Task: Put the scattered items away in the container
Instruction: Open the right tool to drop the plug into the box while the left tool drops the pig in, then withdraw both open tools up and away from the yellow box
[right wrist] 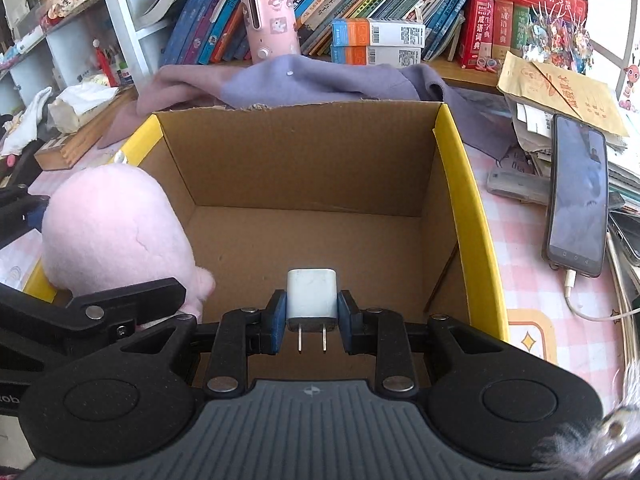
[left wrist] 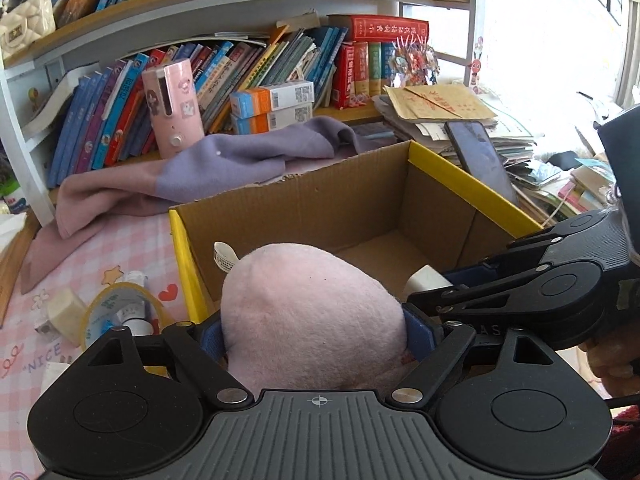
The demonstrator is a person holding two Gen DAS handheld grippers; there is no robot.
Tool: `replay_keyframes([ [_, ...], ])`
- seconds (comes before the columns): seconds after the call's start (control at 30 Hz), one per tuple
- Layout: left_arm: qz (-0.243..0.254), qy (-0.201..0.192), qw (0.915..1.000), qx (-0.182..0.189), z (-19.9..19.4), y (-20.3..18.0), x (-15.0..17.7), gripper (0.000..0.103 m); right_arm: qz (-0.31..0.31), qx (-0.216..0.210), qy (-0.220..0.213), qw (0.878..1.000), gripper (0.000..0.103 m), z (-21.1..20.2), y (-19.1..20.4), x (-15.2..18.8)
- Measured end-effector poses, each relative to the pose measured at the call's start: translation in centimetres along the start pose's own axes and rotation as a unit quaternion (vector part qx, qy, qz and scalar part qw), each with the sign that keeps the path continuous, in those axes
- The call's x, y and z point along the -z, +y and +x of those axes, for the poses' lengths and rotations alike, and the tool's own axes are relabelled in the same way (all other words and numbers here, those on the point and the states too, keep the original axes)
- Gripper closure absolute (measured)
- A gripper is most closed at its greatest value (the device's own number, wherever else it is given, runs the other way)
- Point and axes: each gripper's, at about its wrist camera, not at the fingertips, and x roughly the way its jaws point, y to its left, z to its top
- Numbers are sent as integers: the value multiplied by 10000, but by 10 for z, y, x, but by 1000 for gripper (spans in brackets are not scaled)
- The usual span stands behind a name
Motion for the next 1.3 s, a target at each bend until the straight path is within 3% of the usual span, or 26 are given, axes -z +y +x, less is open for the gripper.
replay_keyframes([
  [0.17,-163,-59,9998,57,-4,2,0,12,91,-34,-133,9999,74,-6,-1,0],
  [0.43,-144,-485,9985,-194,-31,-2,1,7,151,22,-611,9980,56,-31,4,1],
  [0.67,-150,-718,9972,-156,-58,-6,8,7,134,145,-900,9957,55,-55,14,8],
  [0.9,-346,-993,9944,-82,-94,-4,24,7,5,534,-1316,9899,44,-86,40,21],
  [1.3,-582,-1276,9901,-88,-142,25,65,7,343,1183,-1768,9765,40,-135,90,61],
])
